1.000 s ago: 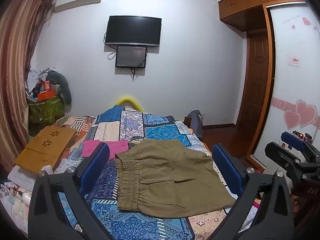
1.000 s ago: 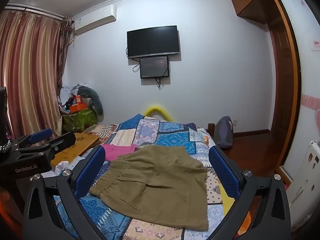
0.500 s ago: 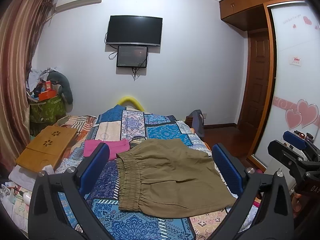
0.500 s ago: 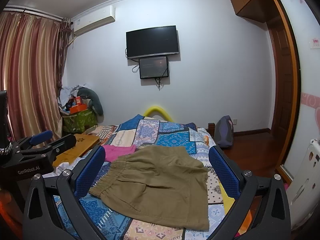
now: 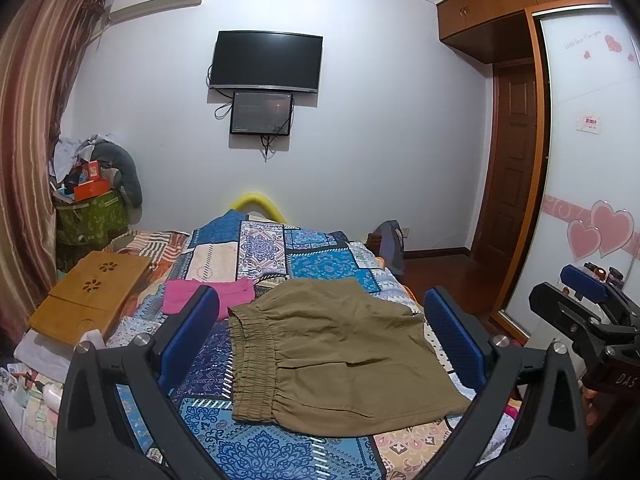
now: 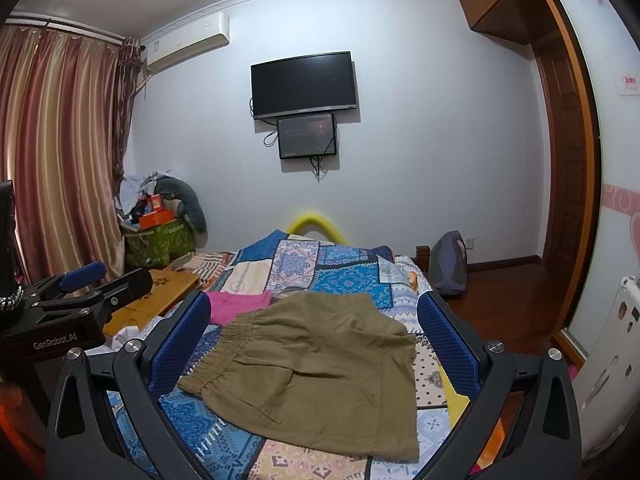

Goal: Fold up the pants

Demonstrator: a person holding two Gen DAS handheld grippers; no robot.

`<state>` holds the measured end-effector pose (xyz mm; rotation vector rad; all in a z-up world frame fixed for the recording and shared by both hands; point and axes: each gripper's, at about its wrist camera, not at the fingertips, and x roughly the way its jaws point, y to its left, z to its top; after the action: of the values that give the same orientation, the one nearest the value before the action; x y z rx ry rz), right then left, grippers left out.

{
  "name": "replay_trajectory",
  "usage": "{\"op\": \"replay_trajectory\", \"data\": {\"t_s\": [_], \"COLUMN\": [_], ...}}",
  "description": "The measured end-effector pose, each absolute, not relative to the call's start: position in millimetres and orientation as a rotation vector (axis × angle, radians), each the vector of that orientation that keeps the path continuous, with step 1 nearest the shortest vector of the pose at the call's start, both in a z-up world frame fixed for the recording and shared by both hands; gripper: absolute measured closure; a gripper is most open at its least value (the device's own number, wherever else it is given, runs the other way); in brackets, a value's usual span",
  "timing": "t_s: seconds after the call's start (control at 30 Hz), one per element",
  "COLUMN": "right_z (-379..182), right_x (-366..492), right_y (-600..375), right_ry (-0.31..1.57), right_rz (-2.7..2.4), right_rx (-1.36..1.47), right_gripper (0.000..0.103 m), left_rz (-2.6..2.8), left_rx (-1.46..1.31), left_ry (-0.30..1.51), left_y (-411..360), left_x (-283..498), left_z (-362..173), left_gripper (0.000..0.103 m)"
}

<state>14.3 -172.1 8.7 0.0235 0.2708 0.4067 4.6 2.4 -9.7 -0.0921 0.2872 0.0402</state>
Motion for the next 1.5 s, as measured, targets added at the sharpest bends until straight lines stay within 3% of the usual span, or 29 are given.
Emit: {"op": "replay_trajectory", "data": {"t_s": [1.5], "right_z": [0.3], "right_x": [26.9], "right_y": [-173.9], "right_ry": [0.305], "right_rz": [0.42], "right_rx": [0.051], "right_gripper": [0.0], "left_rz": [0.068], "left_rx": [-0.043], "left_ry": [0.264], "left_y": [-1.8], "left_x": [5.7], "left_z": [-1.5], "left_gripper": [0.0]}}
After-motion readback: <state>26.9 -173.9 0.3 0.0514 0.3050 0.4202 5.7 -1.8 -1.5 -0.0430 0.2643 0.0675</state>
